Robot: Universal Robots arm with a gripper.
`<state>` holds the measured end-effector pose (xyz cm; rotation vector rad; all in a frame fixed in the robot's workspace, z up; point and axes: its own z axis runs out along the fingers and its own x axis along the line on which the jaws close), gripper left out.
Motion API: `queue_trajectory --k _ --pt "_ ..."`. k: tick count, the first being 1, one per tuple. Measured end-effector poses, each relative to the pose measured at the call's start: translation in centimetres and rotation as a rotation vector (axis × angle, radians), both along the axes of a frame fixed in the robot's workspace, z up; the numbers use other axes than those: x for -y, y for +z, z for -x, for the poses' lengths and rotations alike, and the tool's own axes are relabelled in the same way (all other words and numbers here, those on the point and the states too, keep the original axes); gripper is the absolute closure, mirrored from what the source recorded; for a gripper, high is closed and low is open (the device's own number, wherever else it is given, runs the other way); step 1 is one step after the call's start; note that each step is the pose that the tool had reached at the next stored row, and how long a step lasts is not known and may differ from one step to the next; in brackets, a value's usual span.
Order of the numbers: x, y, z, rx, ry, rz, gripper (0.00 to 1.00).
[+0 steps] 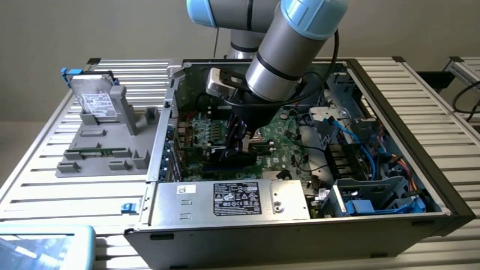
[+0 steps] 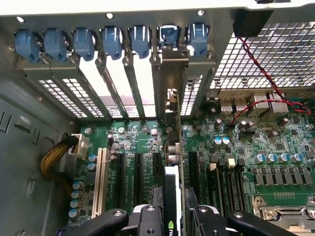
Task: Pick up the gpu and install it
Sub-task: 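Insert the gpu into the slot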
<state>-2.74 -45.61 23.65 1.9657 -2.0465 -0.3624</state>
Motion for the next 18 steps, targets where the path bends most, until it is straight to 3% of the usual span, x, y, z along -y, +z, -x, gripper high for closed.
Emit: queue_trajectory --k 18 --pt "0.02 0.01 0.00 -0.0017 0.008 -0.0026 0.72"
